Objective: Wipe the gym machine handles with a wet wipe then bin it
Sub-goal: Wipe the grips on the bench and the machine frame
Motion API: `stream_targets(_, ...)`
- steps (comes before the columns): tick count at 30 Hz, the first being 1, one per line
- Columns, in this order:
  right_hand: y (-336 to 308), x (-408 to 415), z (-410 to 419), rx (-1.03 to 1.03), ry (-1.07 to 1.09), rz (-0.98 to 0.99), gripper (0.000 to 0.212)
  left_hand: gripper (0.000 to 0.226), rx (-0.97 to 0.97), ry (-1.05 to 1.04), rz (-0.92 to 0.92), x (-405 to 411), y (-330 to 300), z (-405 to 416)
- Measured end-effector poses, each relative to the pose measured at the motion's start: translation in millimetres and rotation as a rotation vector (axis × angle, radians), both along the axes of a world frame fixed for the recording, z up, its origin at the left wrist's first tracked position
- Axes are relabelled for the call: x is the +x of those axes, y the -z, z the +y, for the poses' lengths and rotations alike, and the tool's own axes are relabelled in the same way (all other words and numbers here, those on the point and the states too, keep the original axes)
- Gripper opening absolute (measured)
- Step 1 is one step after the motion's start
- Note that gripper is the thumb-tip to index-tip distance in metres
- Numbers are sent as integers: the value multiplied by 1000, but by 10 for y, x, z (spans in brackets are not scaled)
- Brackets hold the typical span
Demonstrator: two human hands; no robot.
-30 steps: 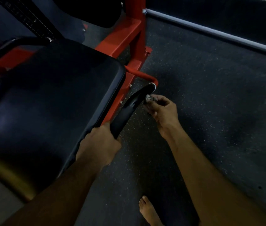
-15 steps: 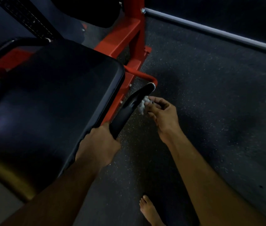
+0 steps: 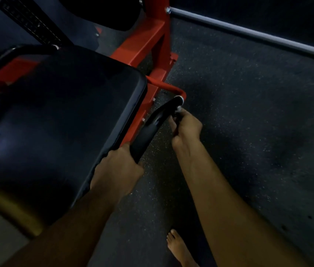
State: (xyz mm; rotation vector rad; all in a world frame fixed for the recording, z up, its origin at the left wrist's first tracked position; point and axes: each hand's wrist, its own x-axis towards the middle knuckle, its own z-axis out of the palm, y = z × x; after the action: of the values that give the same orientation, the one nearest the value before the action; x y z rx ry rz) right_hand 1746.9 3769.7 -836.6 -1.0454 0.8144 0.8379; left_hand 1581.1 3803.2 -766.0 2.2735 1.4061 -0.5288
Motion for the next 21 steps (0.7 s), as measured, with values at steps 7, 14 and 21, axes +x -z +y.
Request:
stream_targets(7, 47, -168, -82, 46, -9, -25, 17, 42, -20, -16, -5, 6, 1, -2)
stream_targets(14, 260, 18, 141, -60, 81, 1, 16, 43, -6, 0, 0, 11, 1, -10)
stream_targets(21, 115, -11, 170, 9, 105, 23, 14, 42, -7, 0, -9, 9, -22, -17)
